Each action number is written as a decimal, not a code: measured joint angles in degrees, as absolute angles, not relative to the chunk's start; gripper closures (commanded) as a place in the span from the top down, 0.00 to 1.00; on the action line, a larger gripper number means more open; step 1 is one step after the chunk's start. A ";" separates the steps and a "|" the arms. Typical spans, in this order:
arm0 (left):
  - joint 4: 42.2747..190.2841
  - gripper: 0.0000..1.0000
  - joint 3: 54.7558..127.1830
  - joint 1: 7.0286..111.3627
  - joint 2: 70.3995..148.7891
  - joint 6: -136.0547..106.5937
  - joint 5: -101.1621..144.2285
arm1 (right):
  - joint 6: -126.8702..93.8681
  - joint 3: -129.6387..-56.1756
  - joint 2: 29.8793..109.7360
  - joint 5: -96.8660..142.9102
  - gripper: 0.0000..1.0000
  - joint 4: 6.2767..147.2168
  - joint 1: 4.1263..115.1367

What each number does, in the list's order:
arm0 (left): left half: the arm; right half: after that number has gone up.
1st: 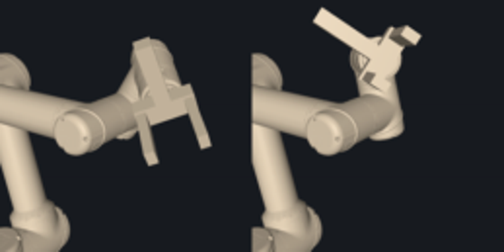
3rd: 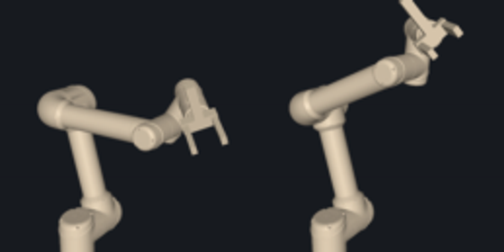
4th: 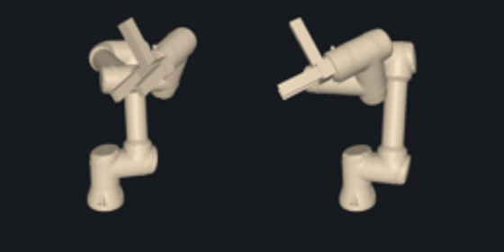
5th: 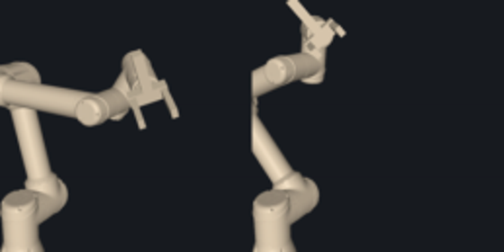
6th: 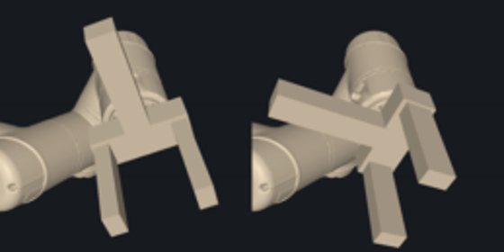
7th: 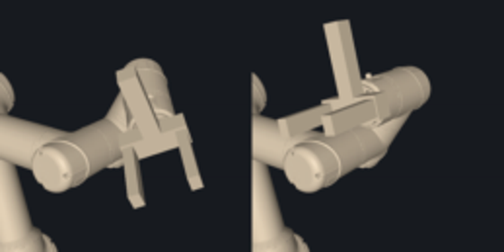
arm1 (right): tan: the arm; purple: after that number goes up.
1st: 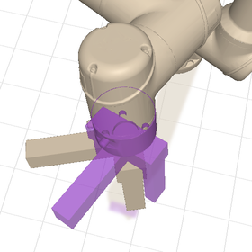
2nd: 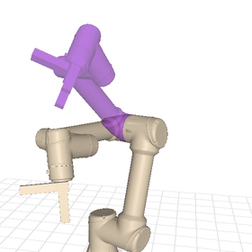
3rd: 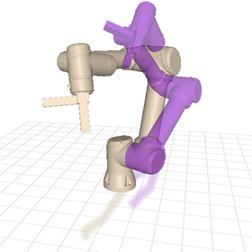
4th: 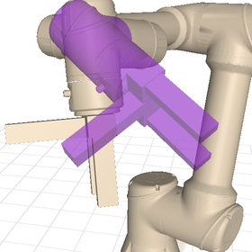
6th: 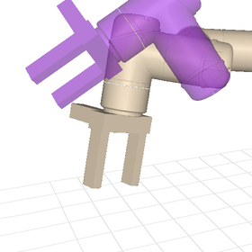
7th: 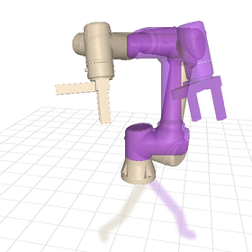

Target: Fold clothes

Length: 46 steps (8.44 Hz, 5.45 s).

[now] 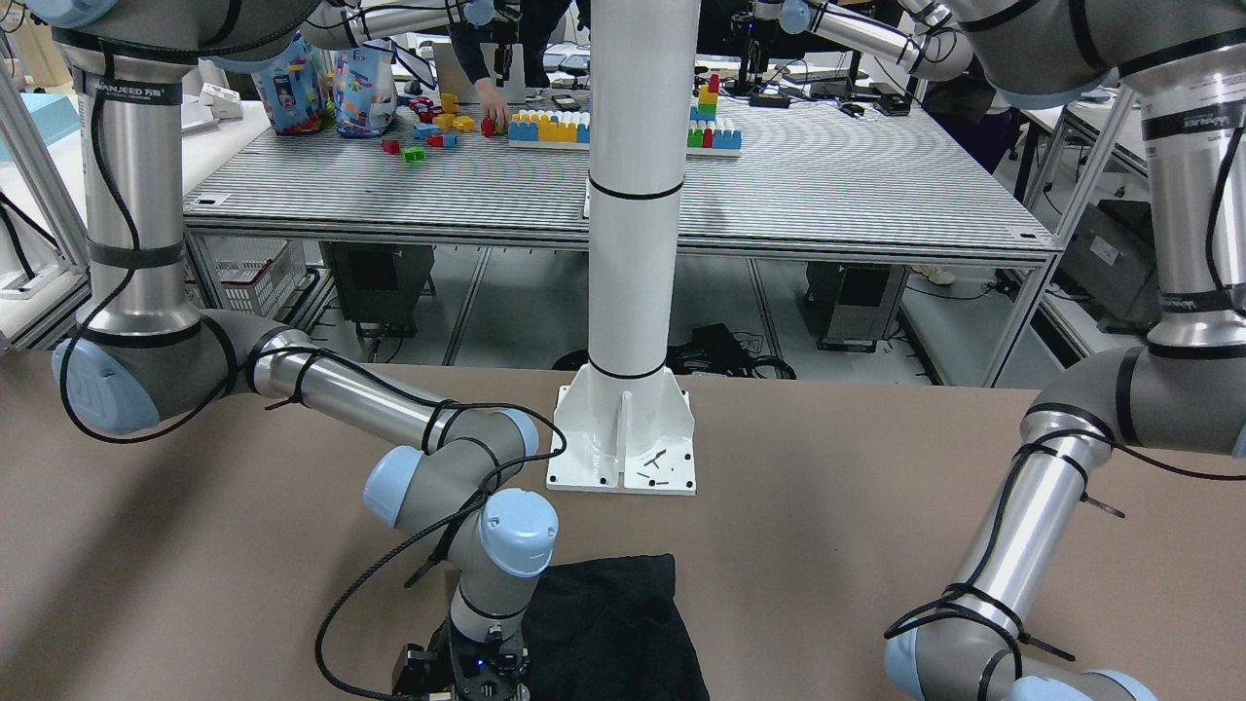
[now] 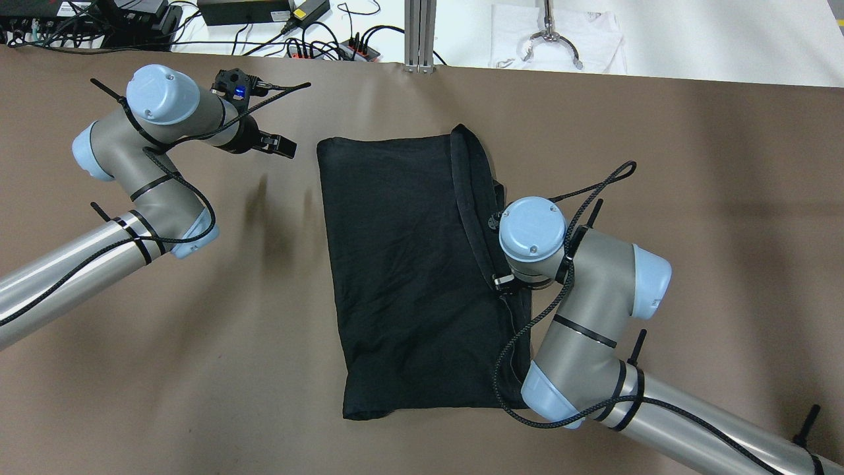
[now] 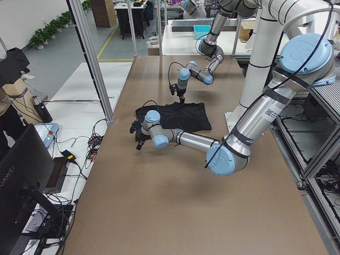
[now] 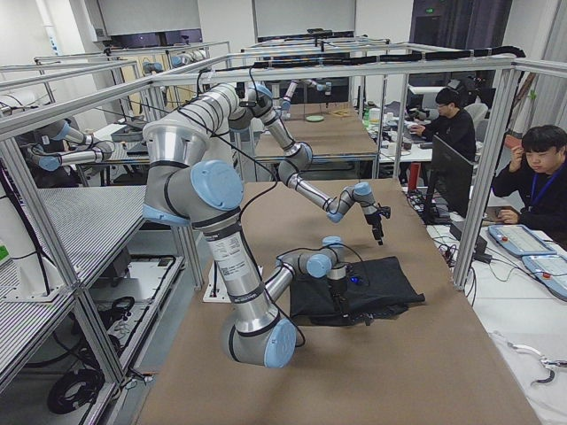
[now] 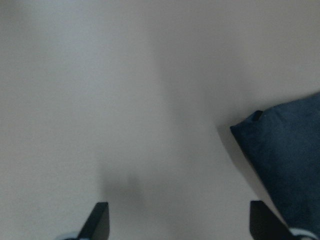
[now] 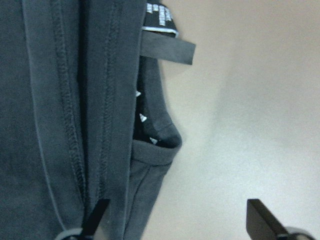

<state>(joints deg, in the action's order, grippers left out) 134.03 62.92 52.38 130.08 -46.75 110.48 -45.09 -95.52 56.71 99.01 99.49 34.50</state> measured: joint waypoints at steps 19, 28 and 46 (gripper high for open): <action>134.12 1.00 62.99 52.41 129.97 -46.76 110.48 | -59.42 -105.40 64.68 99.72 0.00 90.03 28.07; 134.12 1.00 62.98 52.38 129.91 -46.84 110.48 | -70.93 -114.16 71.59 91.82 0.87 89.86 21.32; 134.12 1.00 63.12 52.38 129.96 -47.24 110.48 | -50.31 -90.90 59.32 97.23 0.87 87.98 39.75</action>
<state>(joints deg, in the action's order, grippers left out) 134.12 63.12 52.38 129.96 -47.24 110.48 -50.31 -90.90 59.32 97.23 87.98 39.75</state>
